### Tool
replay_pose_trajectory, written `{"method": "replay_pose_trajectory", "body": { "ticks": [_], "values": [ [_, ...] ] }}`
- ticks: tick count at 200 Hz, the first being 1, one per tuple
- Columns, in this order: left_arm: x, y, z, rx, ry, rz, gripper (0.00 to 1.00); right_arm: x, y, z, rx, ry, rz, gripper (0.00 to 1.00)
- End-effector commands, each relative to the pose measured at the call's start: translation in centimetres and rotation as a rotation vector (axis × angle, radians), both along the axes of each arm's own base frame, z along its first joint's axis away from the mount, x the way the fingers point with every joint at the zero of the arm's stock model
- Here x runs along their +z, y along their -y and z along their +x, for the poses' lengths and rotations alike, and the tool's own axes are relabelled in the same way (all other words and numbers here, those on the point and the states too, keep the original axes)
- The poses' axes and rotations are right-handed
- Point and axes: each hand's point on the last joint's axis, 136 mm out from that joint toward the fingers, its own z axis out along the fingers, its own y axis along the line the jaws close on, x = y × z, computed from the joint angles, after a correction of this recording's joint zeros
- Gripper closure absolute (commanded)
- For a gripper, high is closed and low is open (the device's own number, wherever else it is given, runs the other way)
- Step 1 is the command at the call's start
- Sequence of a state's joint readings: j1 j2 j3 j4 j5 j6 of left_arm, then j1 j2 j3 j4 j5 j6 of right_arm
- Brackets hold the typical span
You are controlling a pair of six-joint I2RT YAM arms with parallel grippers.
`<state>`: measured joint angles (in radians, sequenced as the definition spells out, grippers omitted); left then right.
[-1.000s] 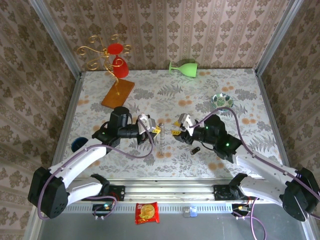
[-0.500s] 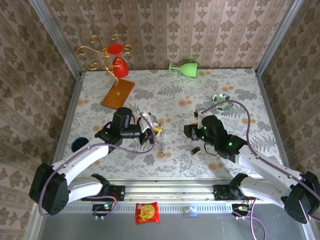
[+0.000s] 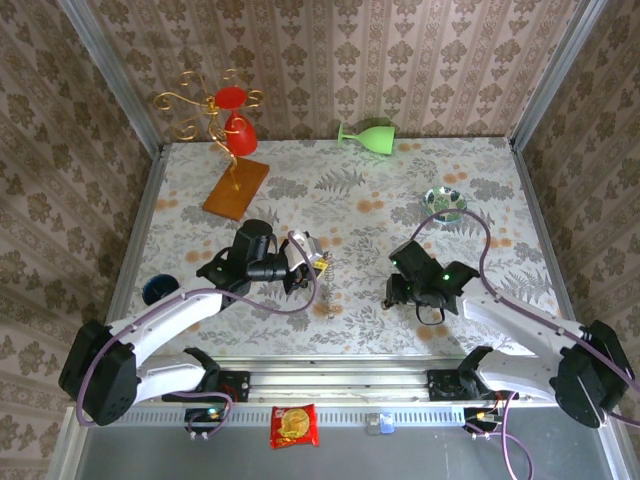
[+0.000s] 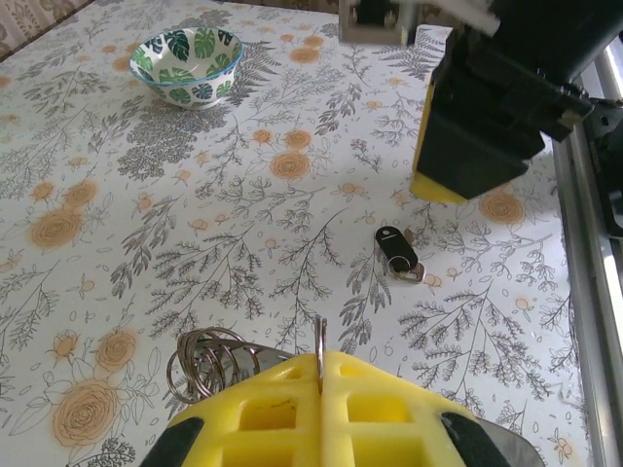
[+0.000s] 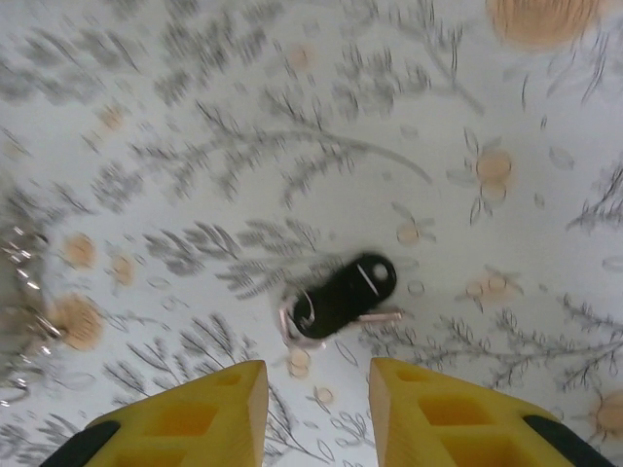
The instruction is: Put the keys on the keyring
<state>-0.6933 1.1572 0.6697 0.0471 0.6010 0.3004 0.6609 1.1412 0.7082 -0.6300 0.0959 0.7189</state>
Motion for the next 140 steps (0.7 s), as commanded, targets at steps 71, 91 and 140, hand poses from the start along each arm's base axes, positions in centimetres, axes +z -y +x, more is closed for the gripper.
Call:
{"method": "replay_pose_trajectory", "body": {
  "ticks": [71,91,140],
  "values": [
    [1.0,0.6,-0.6,-0.045,0.088,-0.024,1.00,-4.3,-2.9,0.2,0.088,-0.188,-0.021,0.67],
    [1.0,0.7,-0.8,-0.052,0.091,-0.021,1.00,-4.7,-2.9,0.8,0.078,-0.185,-0.046,0.67],
    [0.8,0.6,-1.2,-0.067,0.093,-0.011,1.00,-5.5,-2.4,1.8,0.055,-0.175,-0.104,0.66]
  ]
}}
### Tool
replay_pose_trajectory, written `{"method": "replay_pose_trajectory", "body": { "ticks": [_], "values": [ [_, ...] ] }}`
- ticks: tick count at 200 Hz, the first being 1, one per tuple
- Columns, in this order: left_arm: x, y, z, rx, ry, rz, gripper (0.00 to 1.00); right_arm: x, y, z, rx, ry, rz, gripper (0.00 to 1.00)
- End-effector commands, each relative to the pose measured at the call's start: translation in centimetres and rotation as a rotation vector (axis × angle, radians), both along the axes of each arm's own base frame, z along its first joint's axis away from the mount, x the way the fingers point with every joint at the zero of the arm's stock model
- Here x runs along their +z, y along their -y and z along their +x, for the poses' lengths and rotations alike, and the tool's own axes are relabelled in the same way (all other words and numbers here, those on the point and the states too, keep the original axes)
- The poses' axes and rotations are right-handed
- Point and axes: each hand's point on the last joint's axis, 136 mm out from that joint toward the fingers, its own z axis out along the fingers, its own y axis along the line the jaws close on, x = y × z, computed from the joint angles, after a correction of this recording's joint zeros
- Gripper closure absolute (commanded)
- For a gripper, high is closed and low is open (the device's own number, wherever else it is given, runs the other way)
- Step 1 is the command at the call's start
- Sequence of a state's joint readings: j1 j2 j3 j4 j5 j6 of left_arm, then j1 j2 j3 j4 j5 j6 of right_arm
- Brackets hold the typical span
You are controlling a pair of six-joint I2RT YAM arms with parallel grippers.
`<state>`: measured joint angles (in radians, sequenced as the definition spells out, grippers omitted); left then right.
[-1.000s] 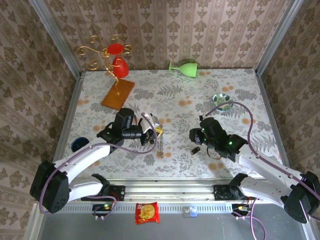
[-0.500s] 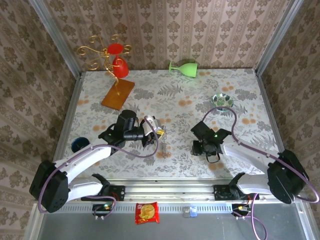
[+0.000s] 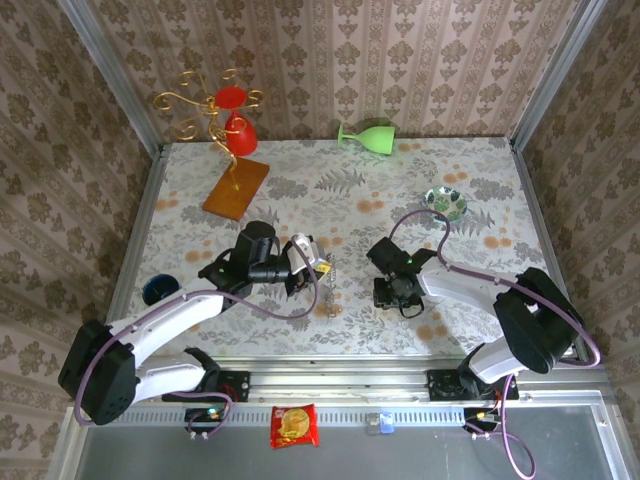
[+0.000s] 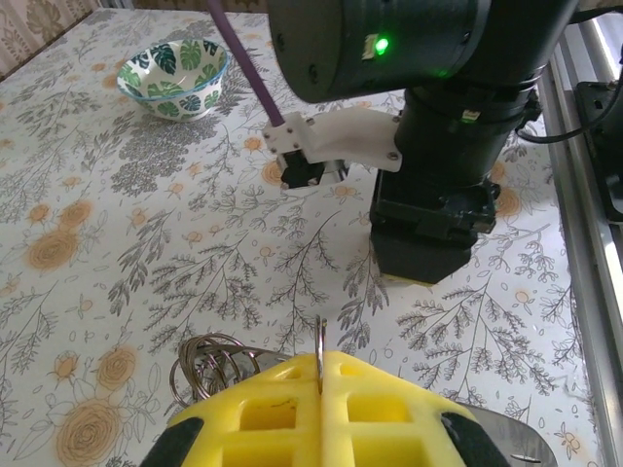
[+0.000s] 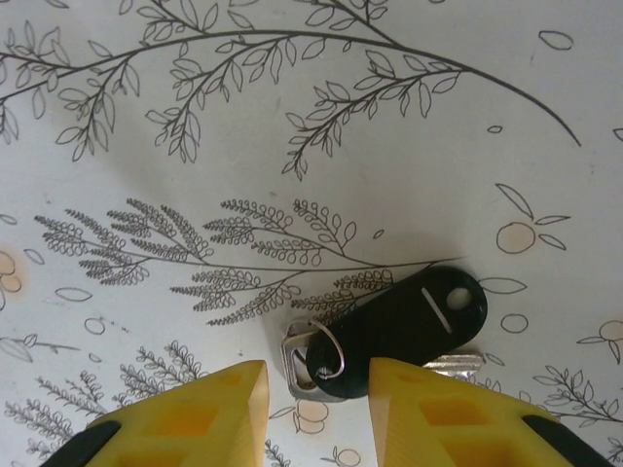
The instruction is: Put the keys on the keyring
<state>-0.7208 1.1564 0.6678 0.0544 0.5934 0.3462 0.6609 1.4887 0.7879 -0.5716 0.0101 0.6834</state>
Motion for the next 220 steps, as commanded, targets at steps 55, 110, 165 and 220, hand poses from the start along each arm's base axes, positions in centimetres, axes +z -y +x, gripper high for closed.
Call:
{"method": "replay_pose_trajectory", "body": {
  "ticks": [55,110,165,220],
  "values": [
    [1.0,0.1,-0.6,-0.034,0.055,-0.024,1.00,-0.1,-0.2,1.4,0.002,0.034,-0.034,0.74],
    [1.0,0.0,-0.6,-0.031,0.057,-0.018,1.00,0.6,0.1,1.4,0.005,0.049,-0.041,0.94],
    [1.0,0.0,-0.6,-0.033,0.060,-0.018,1.00,0.9,-0.1,1.4,0.019,0.047,-0.031,0.99],
    [0.9,0.0,-0.6,-0.034,0.062,-0.015,1.00,0.1,-0.3,1.1,0.023,0.012,-0.033,0.88]
  ]
}}
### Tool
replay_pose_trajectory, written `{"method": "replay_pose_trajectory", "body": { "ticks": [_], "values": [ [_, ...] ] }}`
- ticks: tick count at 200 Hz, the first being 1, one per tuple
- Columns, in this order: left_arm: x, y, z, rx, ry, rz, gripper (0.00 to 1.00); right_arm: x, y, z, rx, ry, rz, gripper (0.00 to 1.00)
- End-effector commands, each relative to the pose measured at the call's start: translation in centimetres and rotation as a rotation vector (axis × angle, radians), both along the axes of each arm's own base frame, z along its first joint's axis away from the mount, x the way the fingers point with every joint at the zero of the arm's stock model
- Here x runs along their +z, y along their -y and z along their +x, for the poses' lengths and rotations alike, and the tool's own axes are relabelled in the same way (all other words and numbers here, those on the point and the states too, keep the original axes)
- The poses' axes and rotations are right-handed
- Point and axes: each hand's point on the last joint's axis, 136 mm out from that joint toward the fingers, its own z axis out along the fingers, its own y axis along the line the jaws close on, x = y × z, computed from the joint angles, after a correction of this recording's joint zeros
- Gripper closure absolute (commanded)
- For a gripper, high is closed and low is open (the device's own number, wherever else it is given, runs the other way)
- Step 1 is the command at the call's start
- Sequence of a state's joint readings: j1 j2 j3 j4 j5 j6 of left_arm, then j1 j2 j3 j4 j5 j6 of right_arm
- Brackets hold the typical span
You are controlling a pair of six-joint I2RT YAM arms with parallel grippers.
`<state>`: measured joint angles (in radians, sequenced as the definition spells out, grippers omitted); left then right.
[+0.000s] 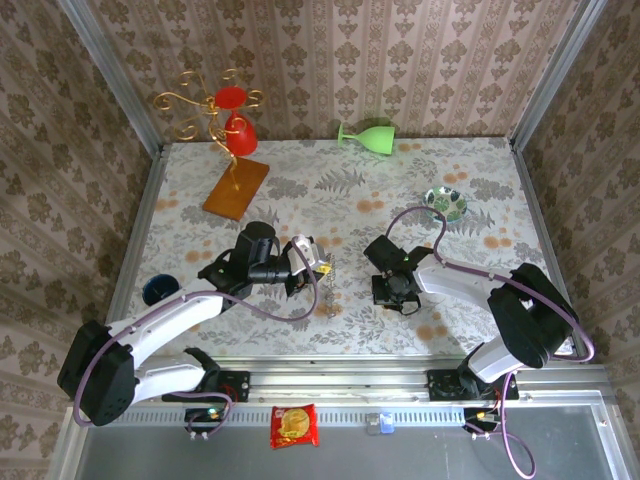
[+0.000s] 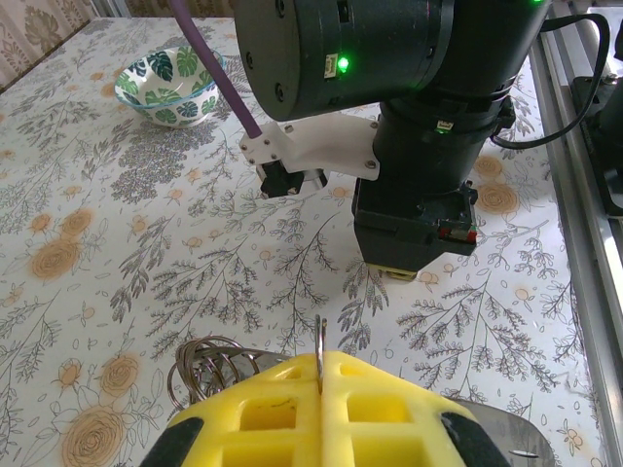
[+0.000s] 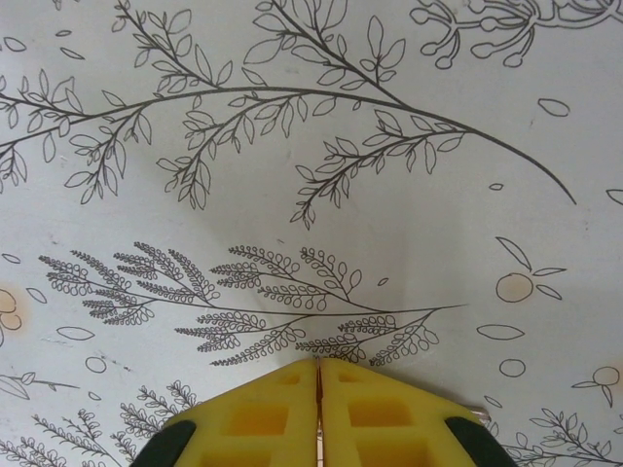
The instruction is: Put the keys on the keyring
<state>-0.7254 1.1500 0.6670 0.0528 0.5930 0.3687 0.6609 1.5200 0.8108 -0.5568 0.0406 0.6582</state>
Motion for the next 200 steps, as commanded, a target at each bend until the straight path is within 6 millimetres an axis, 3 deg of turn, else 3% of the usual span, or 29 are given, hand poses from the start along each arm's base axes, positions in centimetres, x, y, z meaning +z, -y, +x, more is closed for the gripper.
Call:
{"method": "replay_pose_trajectory", "body": {
  "ticks": [1,122,175,200],
  "values": [
    [0.8,0.0,-0.4,-0.021,0.039,-0.017,1.00,0.2,-0.2,0.0,0.004,-0.014,-0.009,0.88],
    [1.0,0.1,-0.4,-0.026,0.042,-0.020,1.00,-0.2,0.0,-0.3,0.012,-0.039,-0.028,0.86],
    [1.0,0.1,-0.4,-0.023,0.039,-0.021,1.00,0.2,0.0,-0.2,0.012,-0.029,-0.024,0.97],
    [1.2,0.0,-0.1,0.001,0.024,-0.024,1.00,1.7,0.0,0.3,0.023,0.034,0.000,1.00]
  ]
}}
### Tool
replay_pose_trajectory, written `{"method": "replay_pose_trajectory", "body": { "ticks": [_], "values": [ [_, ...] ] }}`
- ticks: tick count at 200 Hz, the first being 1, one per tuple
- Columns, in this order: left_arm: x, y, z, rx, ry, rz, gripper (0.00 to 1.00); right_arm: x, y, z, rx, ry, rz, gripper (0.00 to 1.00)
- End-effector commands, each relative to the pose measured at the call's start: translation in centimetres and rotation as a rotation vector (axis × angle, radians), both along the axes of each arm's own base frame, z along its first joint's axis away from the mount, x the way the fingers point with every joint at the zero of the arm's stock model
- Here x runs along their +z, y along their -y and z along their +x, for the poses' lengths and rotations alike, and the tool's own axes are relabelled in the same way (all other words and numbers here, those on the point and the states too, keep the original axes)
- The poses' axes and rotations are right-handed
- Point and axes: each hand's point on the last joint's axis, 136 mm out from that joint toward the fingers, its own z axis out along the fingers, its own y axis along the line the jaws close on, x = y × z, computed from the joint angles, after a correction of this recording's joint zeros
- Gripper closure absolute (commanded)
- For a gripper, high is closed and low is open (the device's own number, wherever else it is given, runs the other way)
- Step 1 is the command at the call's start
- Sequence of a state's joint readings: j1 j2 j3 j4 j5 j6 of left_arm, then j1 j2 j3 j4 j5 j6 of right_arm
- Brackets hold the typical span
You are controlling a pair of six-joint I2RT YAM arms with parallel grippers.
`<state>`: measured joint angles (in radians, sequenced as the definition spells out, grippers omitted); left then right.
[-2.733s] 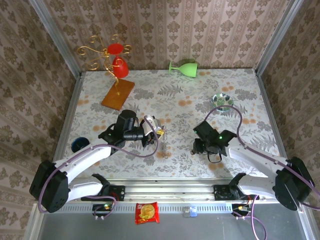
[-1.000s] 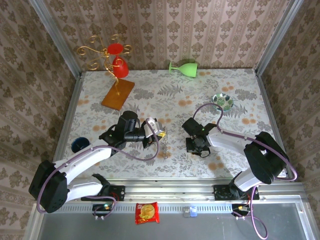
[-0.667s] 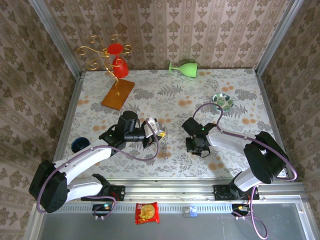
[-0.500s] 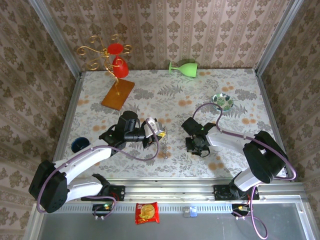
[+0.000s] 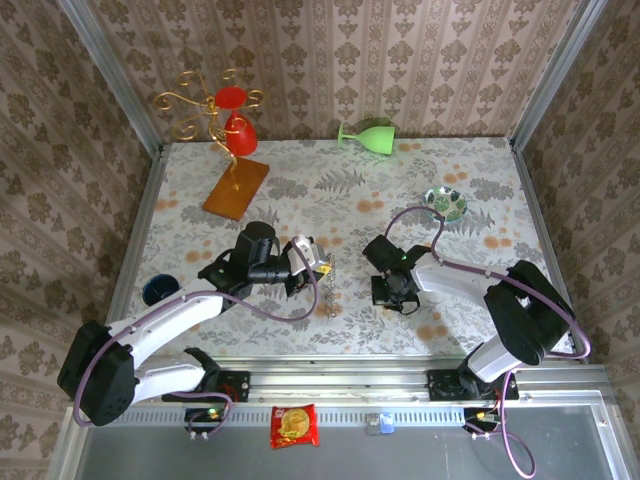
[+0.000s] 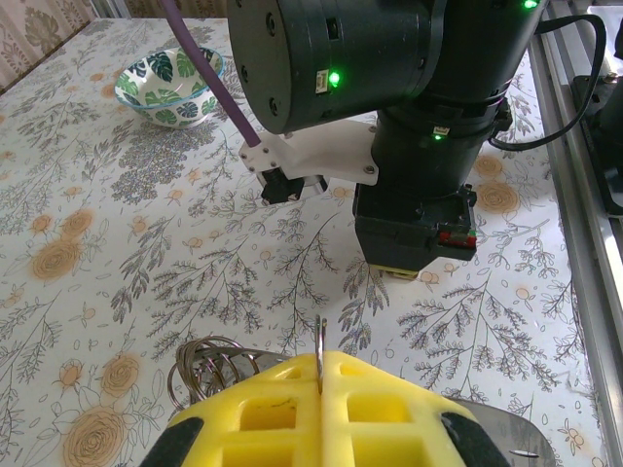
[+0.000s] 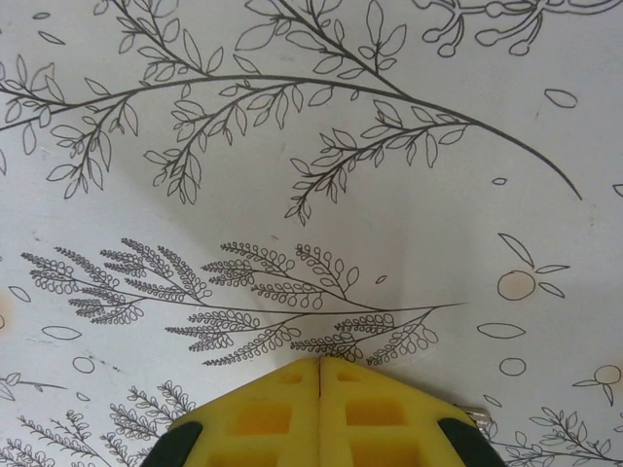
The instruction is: Put the keys on the keyring
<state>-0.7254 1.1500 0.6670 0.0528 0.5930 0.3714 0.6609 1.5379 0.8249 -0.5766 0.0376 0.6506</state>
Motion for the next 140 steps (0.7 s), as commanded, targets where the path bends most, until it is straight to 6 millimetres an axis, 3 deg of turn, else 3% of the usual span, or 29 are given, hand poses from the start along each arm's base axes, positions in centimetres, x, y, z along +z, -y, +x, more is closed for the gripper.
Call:
{"method": "replay_pose_trajectory", "body": {
  "ticks": [1,23,50,97,140],
  "values": [
    [1.2,0.0,-0.1,0.003,0.021,-0.024,1.00,2.0,-0.1,0.5,0.017,0.058,0.015,1.00],
    [1.4,0.0,0.4,0.040,0.002,-0.022,1.00,4.9,-0.4,1.5,0.044,0.194,0.081,1.00],
    [1.6,0.2,0.9,0.075,-0.061,-0.021,1.00,9.8,-2.9,2.8,0.177,0.444,0.243,1.00],
    [2.1,0.6,0.7,0.093,-0.158,-0.035,1.00,16.2,-6.8,1.7,0.496,0.703,0.442,1.00],
    [2.2,1.2,0.1,0.072,-0.160,-0.037,1.00,18.8,-9.3,0.4,0.645,0.752,0.573,1.00]
  ]
}}
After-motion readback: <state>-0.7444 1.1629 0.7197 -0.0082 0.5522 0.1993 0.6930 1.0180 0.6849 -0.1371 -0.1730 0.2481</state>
